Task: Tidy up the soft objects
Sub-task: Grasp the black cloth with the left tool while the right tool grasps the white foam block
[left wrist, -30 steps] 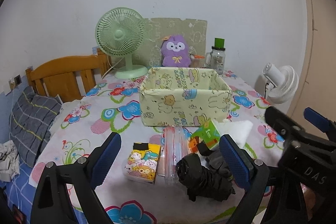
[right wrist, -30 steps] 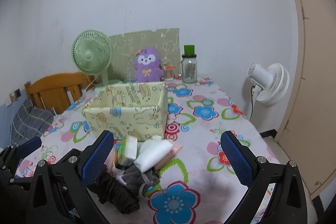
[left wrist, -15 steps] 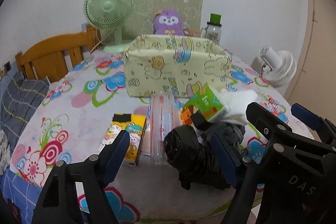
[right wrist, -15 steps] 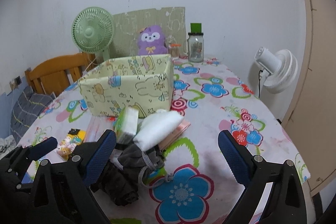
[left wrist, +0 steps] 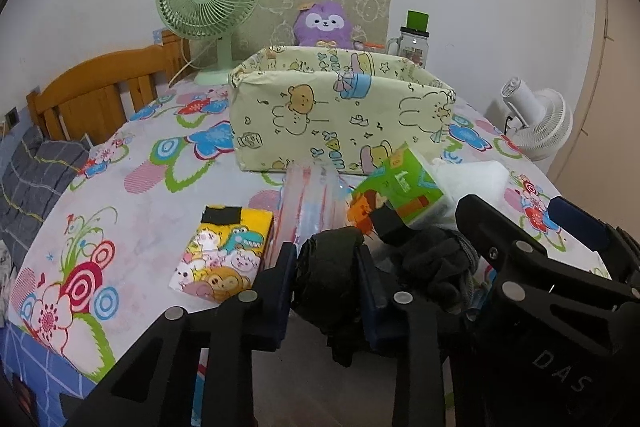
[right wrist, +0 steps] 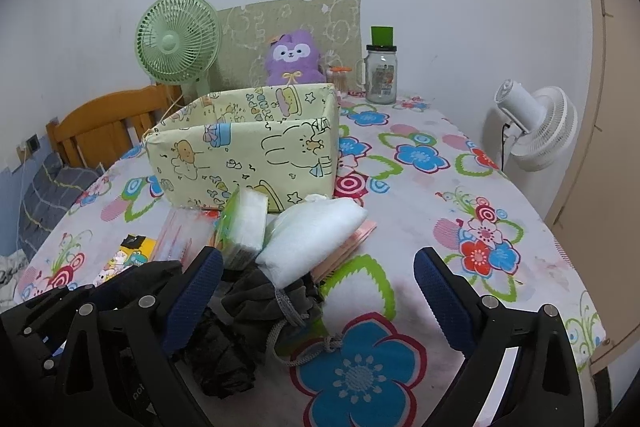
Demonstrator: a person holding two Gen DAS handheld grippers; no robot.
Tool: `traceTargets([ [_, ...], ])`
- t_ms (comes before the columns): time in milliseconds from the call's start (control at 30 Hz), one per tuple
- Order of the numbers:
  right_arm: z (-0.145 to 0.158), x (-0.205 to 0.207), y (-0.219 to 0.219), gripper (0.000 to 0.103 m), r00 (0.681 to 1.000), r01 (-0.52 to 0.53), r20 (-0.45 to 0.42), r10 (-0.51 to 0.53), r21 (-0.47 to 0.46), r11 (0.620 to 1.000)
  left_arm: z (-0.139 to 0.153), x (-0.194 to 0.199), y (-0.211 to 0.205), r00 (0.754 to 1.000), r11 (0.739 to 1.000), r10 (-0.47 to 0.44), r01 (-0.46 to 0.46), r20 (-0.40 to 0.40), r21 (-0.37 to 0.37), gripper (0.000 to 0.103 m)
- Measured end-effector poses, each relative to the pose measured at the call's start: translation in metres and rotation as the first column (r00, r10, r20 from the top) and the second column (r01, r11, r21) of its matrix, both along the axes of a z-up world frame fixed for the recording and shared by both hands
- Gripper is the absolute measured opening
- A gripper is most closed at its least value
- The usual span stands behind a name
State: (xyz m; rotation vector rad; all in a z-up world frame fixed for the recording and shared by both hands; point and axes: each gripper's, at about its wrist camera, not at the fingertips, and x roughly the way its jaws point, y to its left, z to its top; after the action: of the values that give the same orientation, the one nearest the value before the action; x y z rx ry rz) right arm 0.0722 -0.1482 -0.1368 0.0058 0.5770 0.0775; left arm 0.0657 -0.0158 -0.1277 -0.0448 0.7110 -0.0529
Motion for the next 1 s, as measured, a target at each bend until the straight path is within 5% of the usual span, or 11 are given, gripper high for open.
traceTargets([
  [433,0.007,0.032,-0.008,0.08,0.999,0.045,-0.022,-0.044,0.058,0.997,0.016,0.028,0.001,0.997,0.998,0.003,-0.007,0.071,0.055,0.026],
  [800,-0.021,0.062,-0.017,0.045,0.988,0.068,-0.146,-0.053,0.102,0.992,0.008,0.047,-0.003,0.999,0.998,-0.01,0.007,0.048,0.059,0.026],
  [1000,-0.008,0.06,-0.016,0.03,0.992,0.057,-0.12,-0.045,0.099,0.993,0.014,0.047,-0.005,0.999,0.998,-0.013,0.01,0.049,0.057,0.026],
])
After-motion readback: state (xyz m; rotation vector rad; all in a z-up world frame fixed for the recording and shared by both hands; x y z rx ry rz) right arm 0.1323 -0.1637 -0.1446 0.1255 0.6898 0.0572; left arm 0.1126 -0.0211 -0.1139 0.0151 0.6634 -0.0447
